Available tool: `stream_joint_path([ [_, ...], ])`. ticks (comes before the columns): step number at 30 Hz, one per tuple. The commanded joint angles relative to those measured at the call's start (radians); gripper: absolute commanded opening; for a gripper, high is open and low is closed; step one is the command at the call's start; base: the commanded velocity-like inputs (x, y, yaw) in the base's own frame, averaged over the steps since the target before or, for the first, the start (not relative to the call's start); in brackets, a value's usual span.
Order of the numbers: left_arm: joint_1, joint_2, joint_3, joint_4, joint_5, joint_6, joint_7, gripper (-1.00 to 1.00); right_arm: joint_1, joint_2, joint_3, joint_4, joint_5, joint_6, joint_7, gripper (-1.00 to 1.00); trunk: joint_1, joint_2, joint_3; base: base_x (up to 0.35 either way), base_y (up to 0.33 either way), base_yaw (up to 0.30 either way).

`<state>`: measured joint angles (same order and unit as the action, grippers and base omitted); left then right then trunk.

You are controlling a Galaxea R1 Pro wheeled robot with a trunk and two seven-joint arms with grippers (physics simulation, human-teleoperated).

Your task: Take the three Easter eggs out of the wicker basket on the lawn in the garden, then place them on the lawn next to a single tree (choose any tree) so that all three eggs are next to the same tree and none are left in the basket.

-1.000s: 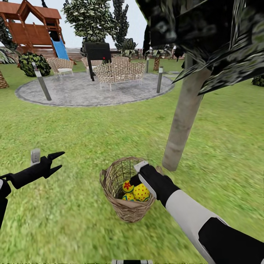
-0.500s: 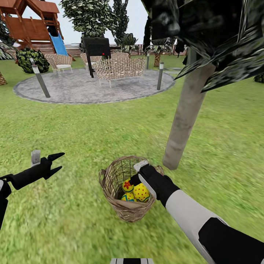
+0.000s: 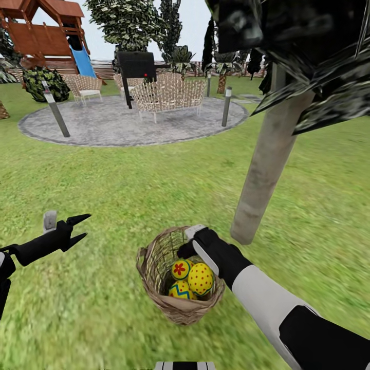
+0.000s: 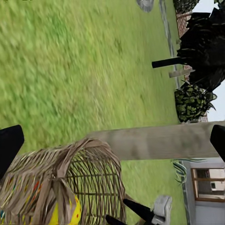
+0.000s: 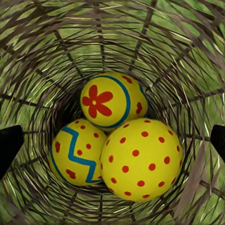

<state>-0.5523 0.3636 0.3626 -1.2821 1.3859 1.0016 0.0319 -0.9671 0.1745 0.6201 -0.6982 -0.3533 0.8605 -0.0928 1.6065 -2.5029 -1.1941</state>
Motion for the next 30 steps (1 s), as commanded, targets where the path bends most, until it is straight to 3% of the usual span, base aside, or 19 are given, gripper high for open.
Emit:
stream_joint_path([
  [1,0.000,0.000,0.001,0.000,0.004,0.005,0.003,1.00,-0.001,0.000,0.003,-0.002,-0.012,0.015,-0.012,1.00,0.000,0.000,-0.002,0.001,0.000,0.121],
  [7,0.000,0.000,0.001,0.000,0.004,0.005,0.003,1.00,-0.001,0.000,0.003,-0.005,-0.015,0.120,-0.014,1.00,0.000,0.000,-0.011,0.000,0.000,0.136],
  [30,-0.001,0.000,0.001,0.000,0.004,0.005,0.004,1.00,-0.001,0.000,-0.004,0.007,-0.011,0.119,-0.070,1.00,0.000,0.000,-0.045,0.000,0.000,0.145],
])
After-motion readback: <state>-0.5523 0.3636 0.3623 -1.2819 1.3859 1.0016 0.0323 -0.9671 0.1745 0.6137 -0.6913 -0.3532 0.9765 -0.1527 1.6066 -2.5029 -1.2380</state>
